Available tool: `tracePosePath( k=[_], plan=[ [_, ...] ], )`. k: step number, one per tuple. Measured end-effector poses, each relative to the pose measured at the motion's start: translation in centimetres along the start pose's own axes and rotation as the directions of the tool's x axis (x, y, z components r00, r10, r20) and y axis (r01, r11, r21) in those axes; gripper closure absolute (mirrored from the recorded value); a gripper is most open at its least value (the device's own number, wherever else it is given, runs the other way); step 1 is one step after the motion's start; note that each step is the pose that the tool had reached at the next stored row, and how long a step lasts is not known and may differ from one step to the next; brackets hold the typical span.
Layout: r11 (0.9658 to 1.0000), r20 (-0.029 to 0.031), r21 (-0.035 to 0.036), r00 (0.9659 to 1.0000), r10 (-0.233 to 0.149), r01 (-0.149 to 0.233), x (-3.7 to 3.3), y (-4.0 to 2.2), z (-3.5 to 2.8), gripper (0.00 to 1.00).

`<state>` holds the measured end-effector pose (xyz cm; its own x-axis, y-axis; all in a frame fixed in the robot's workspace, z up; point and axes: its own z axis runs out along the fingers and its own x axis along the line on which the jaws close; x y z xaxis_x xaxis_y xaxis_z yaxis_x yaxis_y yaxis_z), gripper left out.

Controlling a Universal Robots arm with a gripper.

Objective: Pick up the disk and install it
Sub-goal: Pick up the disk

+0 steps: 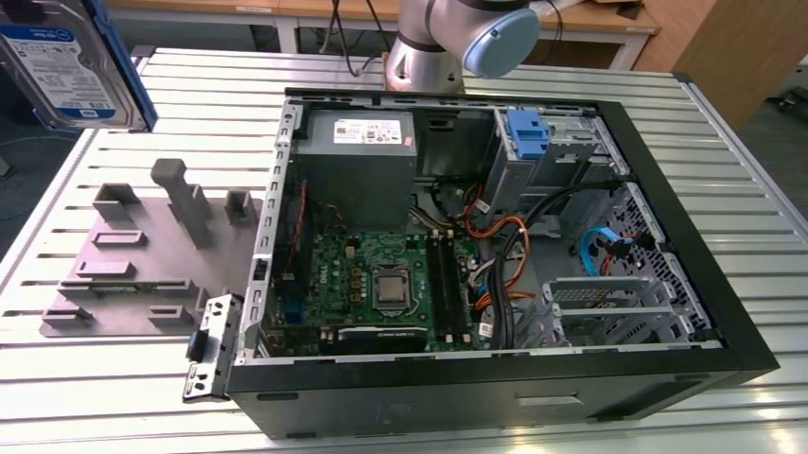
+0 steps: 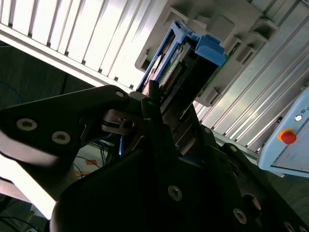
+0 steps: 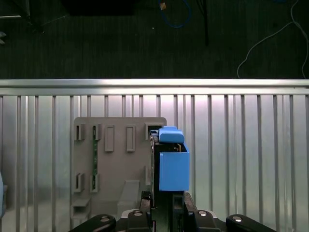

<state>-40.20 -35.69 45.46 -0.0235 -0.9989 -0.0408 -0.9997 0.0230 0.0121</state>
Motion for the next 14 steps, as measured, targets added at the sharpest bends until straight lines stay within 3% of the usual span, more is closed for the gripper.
tracePosePath(
  k=[4, 14],
  plan=[
    [1.0000, -0.0001, -0.0001, 1.0000, 0.000, 0.000, -0.01, 0.00, -0.29, 0.65],
    [1.0000, -0.0001, 0.0001, 1.0000, 0.000, 0.000, -0.08, 0.02, -1.88, 0.65]
  ],
)
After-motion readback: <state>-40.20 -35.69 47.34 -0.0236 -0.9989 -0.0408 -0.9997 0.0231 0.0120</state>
